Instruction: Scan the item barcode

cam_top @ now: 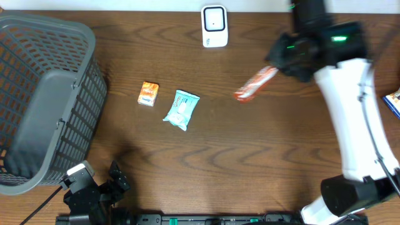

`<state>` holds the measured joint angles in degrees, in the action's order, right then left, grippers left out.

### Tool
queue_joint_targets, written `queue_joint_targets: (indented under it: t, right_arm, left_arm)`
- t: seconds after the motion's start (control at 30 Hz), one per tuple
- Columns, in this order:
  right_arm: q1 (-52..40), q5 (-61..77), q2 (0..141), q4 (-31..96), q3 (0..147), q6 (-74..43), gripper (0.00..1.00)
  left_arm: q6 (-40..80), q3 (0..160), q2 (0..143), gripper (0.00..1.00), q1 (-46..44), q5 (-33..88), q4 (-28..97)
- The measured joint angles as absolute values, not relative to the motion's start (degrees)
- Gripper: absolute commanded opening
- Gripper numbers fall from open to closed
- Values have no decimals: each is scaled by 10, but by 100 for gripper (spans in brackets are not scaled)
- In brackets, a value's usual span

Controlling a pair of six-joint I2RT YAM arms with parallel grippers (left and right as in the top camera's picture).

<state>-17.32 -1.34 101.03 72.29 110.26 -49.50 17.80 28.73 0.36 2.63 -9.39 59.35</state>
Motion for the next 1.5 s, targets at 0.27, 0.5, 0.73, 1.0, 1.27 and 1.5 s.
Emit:
queue_joint_targets:
  t: [0.27, 0.5, 0.73, 1.0, 1.27, 1.5]
  right_arm:
    - [-212, 144, 1027, 233, 807, -457, 1]
    - [-179, 316, 1027, -49, 625, -405, 1]
    - [-171, 300, 1027, -60, 518, -359, 1]
    - [-171, 256, 1027, -64, 489, -314, 11]
    - [-171, 236, 1027, -67, 452, -269, 66]
    - [-170, 255, 1016, -67, 447, -284, 74]
  left_arm:
    - [178, 287, 4, 98, 26, -94, 594]
    - [178, 287, 4, 98, 26, -94, 594]
    - [178, 287, 4, 98, 26, -94, 594]
    - [178, 287, 4, 98, 26, -94, 594]
    - [178, 287, 4, 98, 26, -94, 594]
    - [178, 287, 4, 98, 26, -94, 594]
